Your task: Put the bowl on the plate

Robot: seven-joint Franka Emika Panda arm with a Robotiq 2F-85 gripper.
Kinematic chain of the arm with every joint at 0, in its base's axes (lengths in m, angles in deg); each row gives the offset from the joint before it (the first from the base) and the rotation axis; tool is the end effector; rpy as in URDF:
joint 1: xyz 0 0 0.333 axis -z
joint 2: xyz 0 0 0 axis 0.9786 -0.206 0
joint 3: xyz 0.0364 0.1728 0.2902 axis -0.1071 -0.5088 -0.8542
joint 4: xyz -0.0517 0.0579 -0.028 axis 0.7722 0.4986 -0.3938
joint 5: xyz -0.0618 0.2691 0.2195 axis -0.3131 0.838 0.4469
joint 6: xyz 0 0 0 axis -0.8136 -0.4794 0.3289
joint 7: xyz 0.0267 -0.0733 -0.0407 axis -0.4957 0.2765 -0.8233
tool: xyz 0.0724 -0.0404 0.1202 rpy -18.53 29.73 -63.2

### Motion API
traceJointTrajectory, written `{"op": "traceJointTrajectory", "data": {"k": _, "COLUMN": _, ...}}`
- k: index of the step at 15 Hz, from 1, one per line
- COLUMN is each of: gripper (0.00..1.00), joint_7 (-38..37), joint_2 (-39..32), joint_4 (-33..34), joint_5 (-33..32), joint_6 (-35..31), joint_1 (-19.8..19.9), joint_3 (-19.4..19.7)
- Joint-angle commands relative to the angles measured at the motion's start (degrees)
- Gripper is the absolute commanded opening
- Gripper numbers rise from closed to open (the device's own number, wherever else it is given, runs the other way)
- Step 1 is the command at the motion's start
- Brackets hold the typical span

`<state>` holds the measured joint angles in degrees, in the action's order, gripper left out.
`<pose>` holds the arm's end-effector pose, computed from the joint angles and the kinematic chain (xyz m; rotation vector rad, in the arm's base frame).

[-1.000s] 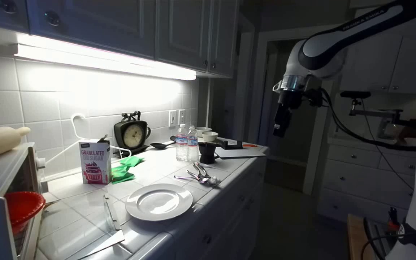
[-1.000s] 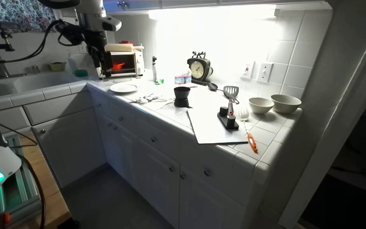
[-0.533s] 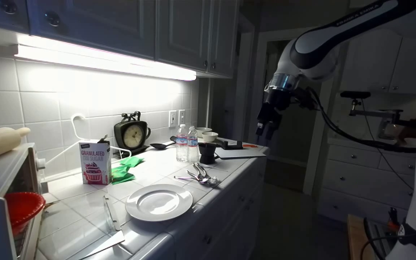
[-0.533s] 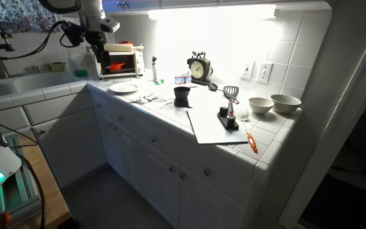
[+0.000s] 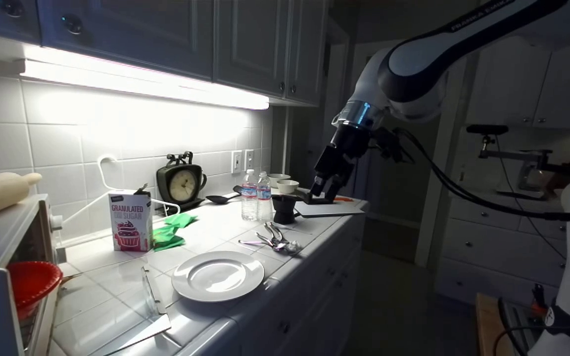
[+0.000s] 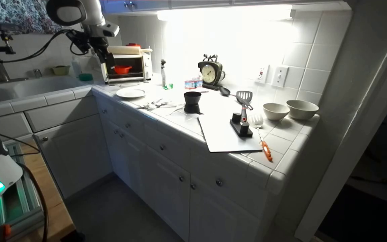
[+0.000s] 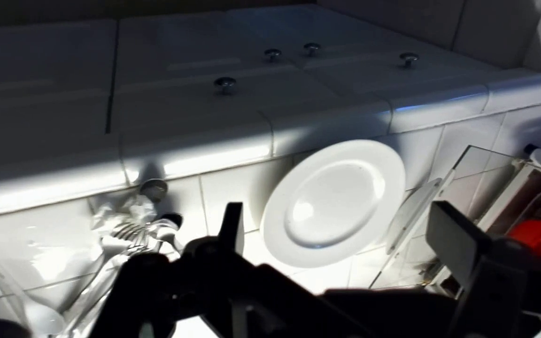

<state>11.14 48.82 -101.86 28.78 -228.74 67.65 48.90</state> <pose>0.4247 0.0924 0.4470 -2.7900 0.0196 -0.3702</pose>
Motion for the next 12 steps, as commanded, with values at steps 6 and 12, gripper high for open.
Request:
{"op": "traceJointTrajectory", "data": {"k": 6, "gripper": 1.00, "joint_7": 7.57, "joint_2": -5.22, "joint_4": 4.66, "joint_5": 9.86, "joint_6": -0.15, "joint_1": -3.05, "joint_3": -1.97}}
{"op": "traceJointTrajectory", "data": {"k": 12, "gripper": 1.00, "joint_7": 7.54, "joint_2": -5.22, "joint_4": 4.66, "joint_5": 9.81, "joint_6": -0.17, "joint_1": -2.62, "joint_3": -2.11}}
